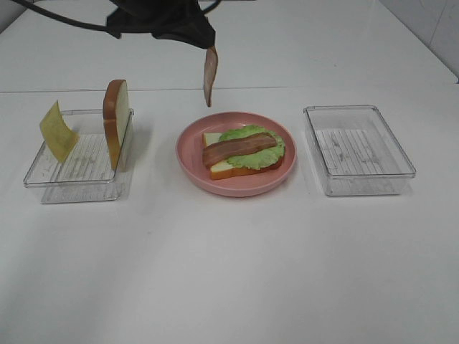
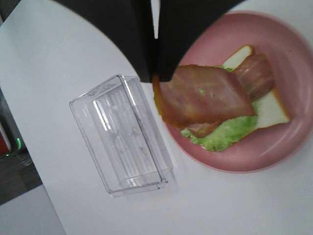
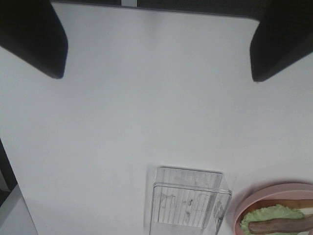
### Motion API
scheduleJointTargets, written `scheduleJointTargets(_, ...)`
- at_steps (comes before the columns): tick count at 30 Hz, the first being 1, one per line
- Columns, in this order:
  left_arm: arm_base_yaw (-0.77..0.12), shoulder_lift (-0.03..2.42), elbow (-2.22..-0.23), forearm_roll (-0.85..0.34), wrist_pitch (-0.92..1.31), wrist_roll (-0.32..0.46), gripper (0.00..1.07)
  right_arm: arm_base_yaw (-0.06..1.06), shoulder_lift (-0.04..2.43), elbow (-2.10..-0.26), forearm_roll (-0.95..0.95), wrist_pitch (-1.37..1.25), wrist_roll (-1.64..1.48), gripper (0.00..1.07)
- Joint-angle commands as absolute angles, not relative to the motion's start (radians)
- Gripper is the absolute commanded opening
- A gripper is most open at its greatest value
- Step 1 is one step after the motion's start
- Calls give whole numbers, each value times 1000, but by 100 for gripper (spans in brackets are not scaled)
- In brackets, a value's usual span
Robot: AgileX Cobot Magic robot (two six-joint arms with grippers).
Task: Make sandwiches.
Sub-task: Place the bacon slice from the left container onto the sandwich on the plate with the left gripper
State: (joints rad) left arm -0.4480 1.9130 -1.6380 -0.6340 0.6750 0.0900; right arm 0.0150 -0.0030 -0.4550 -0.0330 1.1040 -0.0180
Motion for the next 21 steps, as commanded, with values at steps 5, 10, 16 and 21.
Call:
scheduleJointTargets(5,-467,2057,-1672,-923,619,268,0,9,-38,-453,-31,1101,-27,99)
scheduleJointTargets(10,-467,2170,-1778,-1057,676,337,0,9,-38,-453,-31,1101,-27,99)
scheduleJointTargets(16,-467,2272,-1889,-1067,755,328,0,9,-38,-453,-31,1101,-27,99)
scheduleJointTargets(21,-467,2342,-1937,-1056,809,314,0,9,-38,-453,-31,1101,-27,99)
